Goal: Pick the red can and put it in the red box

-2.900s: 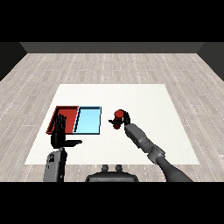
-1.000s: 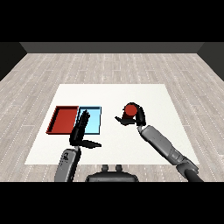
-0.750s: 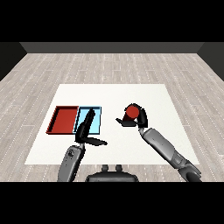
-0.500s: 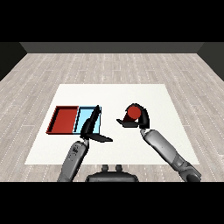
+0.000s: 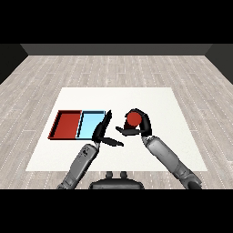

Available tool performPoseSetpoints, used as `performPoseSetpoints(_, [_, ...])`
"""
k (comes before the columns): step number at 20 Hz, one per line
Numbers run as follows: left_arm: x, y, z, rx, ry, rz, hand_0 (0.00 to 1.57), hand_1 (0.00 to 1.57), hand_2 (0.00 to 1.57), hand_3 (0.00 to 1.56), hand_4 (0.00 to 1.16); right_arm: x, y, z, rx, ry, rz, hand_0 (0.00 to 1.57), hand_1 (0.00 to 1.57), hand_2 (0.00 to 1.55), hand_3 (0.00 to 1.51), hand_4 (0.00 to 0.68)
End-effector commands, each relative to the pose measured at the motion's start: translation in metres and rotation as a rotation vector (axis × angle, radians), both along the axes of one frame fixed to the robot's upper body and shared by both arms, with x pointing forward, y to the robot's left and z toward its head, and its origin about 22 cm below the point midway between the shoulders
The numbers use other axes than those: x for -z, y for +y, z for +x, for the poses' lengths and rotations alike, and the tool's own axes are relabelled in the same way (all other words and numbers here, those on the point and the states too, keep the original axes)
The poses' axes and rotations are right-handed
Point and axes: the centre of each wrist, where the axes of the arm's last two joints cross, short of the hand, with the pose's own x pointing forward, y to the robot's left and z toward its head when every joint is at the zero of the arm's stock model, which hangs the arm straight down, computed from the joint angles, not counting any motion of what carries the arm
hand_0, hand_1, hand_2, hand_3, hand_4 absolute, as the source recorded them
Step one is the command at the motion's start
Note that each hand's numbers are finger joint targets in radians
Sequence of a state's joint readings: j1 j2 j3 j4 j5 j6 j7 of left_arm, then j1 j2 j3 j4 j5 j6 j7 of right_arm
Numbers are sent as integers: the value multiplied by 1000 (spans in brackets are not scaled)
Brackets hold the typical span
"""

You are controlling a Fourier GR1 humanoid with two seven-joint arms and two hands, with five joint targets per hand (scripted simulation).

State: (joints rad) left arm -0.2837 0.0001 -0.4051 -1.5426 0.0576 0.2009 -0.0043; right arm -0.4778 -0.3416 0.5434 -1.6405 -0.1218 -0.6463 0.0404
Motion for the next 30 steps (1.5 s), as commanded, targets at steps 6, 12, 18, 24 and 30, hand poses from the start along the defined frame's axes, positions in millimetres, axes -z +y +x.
performPoseSetpoints(6, [27,-12,5,11,23,-5,0,0,0,0,0,4,9,5,-25,-37,1,1450,1450,1440,1386,547])
performPoseSetpoints(12, [18,-12,1,0,66,-32,0,0,0,0,0,1,11,-6,-78,-7,10,1472,1472,1436,1377,562])
performPoseSetpoints(18, [11,-1,13,-5,86,-44,0,0,0,0,0,0,38,-10,-82,-27,10,1482,1482,1443,1374,551])
performPoseSetpoints(24, [29,-9,10,-7,61,-31,0,0,0,0,0,-26,53,-1,-104,-33,26,1470,1470,1431,1367,554])
performPoseSetpoints(30, [23,-5,-3,32,62,-74,0,0,0,0,0,-7,59,-14,-150,-11,65,1458,1458,1426,1369,539])
